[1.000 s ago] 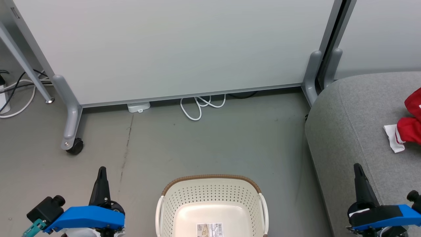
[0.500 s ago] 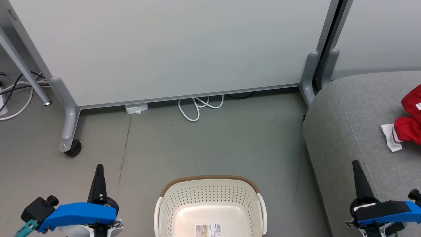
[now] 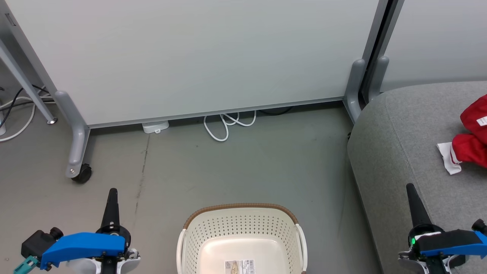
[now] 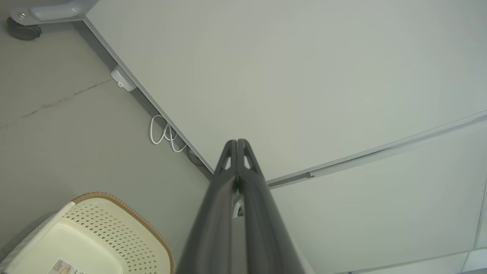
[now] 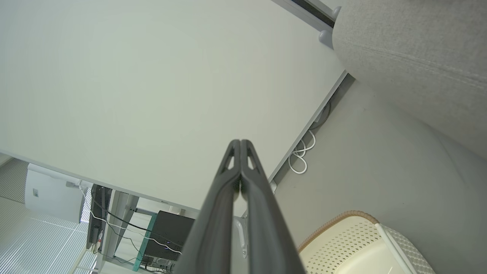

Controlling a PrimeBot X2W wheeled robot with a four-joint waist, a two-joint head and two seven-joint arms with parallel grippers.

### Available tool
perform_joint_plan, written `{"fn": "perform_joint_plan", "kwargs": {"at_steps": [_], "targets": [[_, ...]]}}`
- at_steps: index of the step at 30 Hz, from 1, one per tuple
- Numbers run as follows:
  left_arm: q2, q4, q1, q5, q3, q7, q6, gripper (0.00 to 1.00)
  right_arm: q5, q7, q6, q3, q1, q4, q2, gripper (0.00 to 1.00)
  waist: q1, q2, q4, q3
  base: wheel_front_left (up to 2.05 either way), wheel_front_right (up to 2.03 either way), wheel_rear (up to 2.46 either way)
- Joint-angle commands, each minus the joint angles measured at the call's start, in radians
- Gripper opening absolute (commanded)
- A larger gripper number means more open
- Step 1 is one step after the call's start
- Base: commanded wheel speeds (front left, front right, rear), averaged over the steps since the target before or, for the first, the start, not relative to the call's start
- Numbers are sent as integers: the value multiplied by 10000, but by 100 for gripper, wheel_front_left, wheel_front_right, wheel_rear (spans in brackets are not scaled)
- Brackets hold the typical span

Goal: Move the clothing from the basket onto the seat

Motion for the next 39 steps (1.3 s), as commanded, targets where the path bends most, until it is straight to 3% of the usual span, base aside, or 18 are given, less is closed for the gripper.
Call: {"fn": "perform_joint_plan", "kwargs": {"at_steps": [1,39], "targets": [[3,-107,-258,-225,87,81,-54,0,232,80,4,-20,-230,-59,4,0,0,0,-7,-2,0,0,0],[-3,-179,-397,-3466,505,906,-108,0,3577,905,5,-30,-428,43,46,0,0,0,-254,-87,0,0,0]]}}
